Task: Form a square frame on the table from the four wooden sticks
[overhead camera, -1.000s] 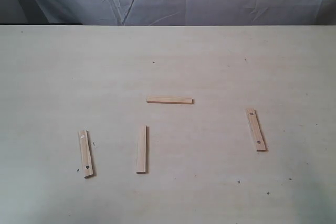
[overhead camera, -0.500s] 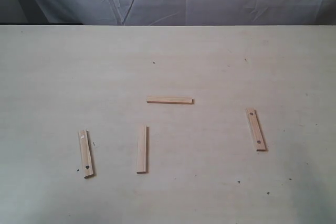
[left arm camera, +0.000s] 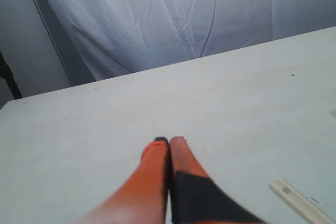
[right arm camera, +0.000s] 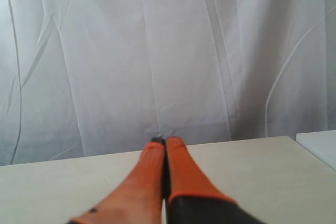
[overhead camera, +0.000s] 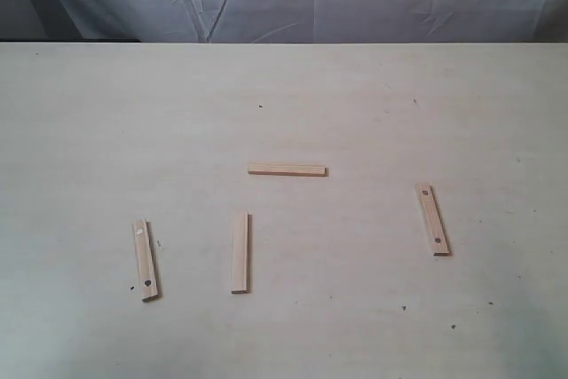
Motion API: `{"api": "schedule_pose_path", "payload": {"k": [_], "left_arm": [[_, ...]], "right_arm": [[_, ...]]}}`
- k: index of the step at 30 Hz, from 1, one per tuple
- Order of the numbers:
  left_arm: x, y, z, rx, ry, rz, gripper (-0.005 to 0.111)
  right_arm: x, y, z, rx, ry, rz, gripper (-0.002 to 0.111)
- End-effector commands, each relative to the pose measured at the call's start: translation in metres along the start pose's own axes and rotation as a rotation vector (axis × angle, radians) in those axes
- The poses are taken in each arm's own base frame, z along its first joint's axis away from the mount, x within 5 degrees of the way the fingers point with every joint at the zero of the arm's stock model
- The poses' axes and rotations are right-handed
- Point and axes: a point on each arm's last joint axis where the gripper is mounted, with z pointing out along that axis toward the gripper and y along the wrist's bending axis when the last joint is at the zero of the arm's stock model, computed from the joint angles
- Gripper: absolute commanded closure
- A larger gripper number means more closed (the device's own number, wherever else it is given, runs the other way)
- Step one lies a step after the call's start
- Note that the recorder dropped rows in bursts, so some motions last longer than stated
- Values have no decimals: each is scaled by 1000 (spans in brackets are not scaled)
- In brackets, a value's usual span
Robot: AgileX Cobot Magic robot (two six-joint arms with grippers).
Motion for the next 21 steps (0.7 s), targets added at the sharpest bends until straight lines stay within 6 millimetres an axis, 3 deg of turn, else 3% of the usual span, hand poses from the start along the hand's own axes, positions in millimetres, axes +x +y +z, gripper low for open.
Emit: {"api": "schedule_pose_path", "payload": {"k": [1, 12, 15, 18, 21], "left_arm": [[-1, -1, 0, 7, -23, 6, 107], [-1, 0, 0, 6, -29, 15, 107], [-11, -1, -1, 14, -138, 15, 107], [-30, -3, -6, 30, -349, 15, 107], [-40, -4, -10, 39, -466, 14, 107]], "right_arm": [[-1, 0, -1, 3, -10, -6, 109], [0, 0, -1, 5, -8, 41, 109], [-2, 0, -1, 5, -5, 41, 109], [-26, 3, -2, 3, 48, 41, 109], [-51, 6, 8, 16, 244, 32, 109]]}}
